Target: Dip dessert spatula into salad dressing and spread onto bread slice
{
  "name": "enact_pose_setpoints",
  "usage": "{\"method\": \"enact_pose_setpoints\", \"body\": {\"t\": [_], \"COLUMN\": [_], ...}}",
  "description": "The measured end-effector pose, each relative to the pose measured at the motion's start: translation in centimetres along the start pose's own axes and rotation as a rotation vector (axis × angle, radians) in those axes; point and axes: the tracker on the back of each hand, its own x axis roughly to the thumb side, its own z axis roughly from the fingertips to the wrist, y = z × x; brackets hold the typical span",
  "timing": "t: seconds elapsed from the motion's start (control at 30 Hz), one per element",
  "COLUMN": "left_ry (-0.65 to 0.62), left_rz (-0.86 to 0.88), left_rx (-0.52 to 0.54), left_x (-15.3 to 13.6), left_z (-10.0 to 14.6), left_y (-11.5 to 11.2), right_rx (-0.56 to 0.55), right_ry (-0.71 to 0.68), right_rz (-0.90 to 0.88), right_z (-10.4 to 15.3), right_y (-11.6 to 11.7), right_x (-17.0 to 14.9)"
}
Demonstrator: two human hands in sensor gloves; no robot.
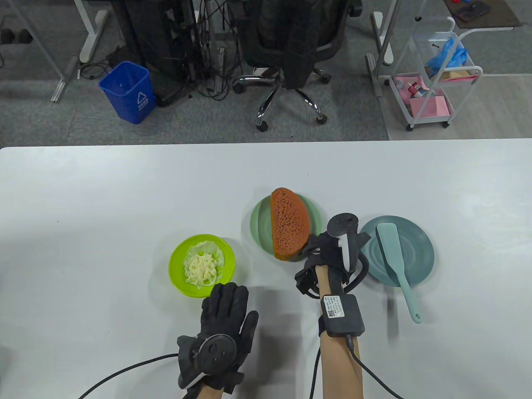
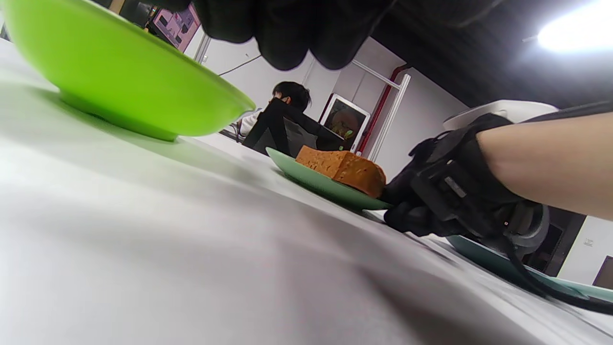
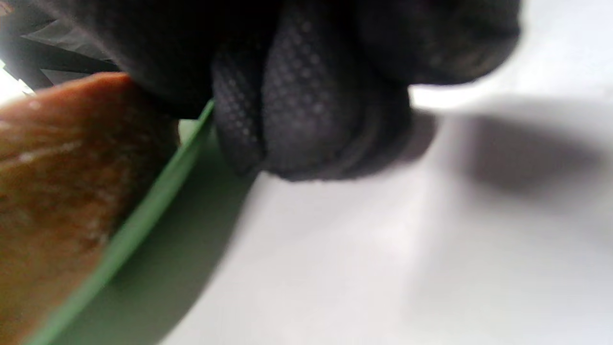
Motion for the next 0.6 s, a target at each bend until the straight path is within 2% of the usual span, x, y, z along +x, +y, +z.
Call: {"method": "enact_pose_setpoints", "body": {"t": [0.23,0.6], "left_ry": [0.003,-0.012], "left_rz": [0.001,-0.008], "left_rx": [0.004,-0.006], "left_x": [0.0,0.1], "left_z": [0.0,0.1], "left_y": [0.0,0.0], "right_rx": [-0.077,-0.058], "right_ry": [-0.031,-0.036], "right_rz": [-0.004,0.008], "right_z": [1.5,4.2], "right_y": [0.1,-0.6], "right_x": [-1.1,-4.9]}}
